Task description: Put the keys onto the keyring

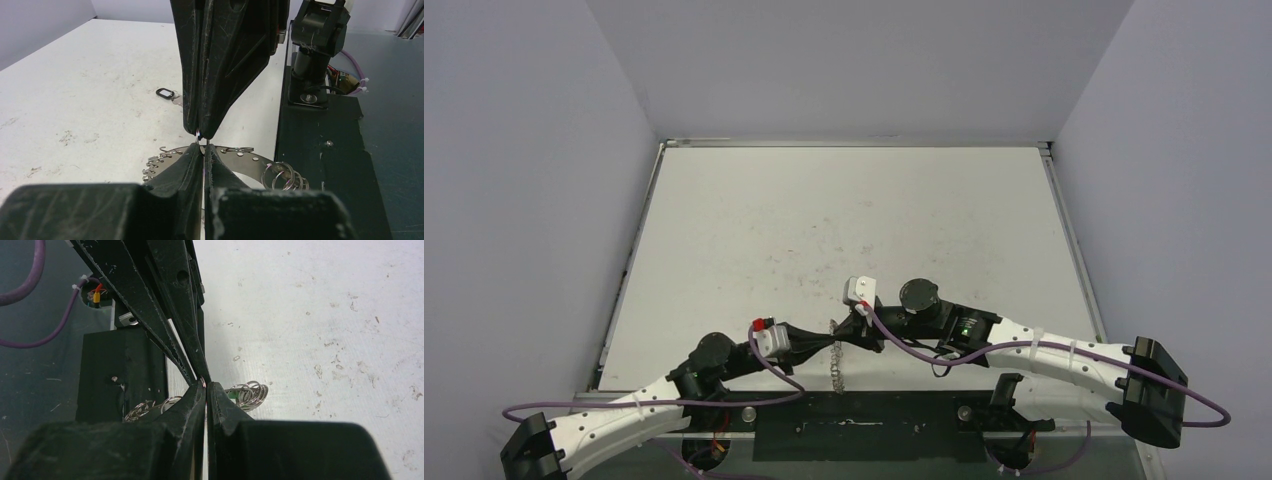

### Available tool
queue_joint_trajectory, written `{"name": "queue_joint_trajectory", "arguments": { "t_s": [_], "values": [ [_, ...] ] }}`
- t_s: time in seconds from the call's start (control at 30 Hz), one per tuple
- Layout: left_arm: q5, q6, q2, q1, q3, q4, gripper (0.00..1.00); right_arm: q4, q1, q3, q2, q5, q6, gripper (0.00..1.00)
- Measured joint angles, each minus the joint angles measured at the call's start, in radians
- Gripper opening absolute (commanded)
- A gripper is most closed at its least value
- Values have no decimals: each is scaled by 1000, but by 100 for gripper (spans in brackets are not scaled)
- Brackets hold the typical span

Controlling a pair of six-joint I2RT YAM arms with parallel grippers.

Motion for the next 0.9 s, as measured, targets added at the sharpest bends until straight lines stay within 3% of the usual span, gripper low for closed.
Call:
{"name": "queue_joint_trajectory", "arguments": {
  "t_s": [0.13, 0.27, 0.4, 0.6, 0.73, 0.9],
  "values": [
    [0, 0, -12, 0, 0, -10, 0, 1, 0, 0, 0, -2, 0, 0],
    [0, 1, -31, 0, 0, -26, 15, 2, 5, 0, 0, -2, 0, 0],
    [0, 3, -47, -1, 0, -22, 16, 1, 5, 0, 8, -1, 1, 0],
    [0, 4, -49, -1, 2, -18, 8, 1, 6, 0, 14, -2, 4, 0],
    [0, 5, -42, -1, 5, -23, 17, -4, 6, 0, 14, -1, 4, 0],
    [1, 23, -48, -1, 34, -76, 18, -5, 6, 0, 14, -1, 4, 0]
  ]
}}
